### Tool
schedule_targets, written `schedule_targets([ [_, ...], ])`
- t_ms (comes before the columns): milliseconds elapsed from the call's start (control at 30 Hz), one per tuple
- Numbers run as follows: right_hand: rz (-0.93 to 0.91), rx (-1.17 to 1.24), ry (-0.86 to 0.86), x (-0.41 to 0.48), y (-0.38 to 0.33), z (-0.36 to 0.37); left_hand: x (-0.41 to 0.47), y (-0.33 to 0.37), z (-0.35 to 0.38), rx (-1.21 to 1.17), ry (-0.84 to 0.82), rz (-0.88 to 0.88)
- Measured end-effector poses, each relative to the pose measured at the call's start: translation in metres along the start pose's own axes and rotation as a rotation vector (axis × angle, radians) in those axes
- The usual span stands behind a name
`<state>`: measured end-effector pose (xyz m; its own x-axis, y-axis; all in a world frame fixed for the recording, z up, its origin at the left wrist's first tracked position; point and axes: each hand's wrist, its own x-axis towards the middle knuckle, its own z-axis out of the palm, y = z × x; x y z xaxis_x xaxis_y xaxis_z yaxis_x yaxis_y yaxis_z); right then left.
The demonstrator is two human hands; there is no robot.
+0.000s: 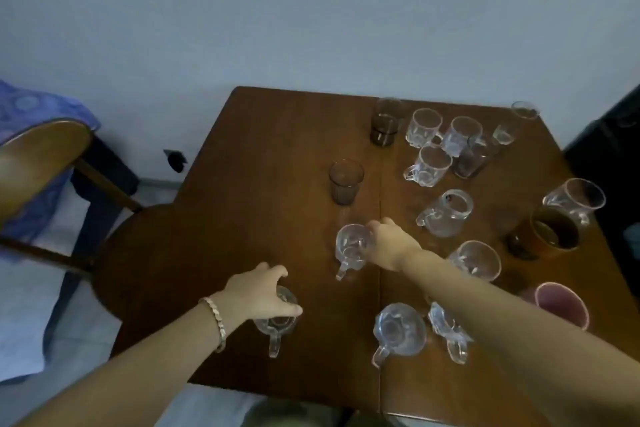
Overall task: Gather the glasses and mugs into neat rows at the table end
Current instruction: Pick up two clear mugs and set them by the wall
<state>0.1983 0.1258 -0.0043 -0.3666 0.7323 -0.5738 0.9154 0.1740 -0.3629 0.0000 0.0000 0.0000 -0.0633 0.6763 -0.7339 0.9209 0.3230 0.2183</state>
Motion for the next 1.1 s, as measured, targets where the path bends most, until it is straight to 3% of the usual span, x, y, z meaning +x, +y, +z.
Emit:
schedule_targets([
  [100, 0.029, -0.063, 0.058, 0.005, -0.011, 0.02, 0.005, -0.013, 0.013, 0.13, -0.061, 0.063],
  [200, 0.13, -0.051, 0.078, 0.013, -0.024, 0.039, 0.013, -0.023, 0.023, 0.192, 0.02, 0.137],
  [300, 0.295, 0.047, 0.157, 0.027, -0.033, 0.054, 0.019, -0.035, 0.021, 0.169, 0.087, 0.141],
  [433, 0.343, 0.123, 0.259, 0.033, -0.037, 0.057, 0.026, -0.07, -0.005, -0.004, 0.19, 0.133],
  [600, 0.255, 0.154, 0.246, 0.039, -0.066, 0.032, 0.051, -0.114, -0.084, -0.108, 0.35, 0.143],
  [833, 0.051, 0.227, 0.351, 0.095, -0.138, -0.047, 0.135, -0.149, -0.234, 0.038, 0.549, 0.126],
  [1100, 0.043, 0.287, 0.412, 0.22, -0.181, -0.099, 0.267, -0.163, -0.344, -0.115, 0.586, 0.105],
])
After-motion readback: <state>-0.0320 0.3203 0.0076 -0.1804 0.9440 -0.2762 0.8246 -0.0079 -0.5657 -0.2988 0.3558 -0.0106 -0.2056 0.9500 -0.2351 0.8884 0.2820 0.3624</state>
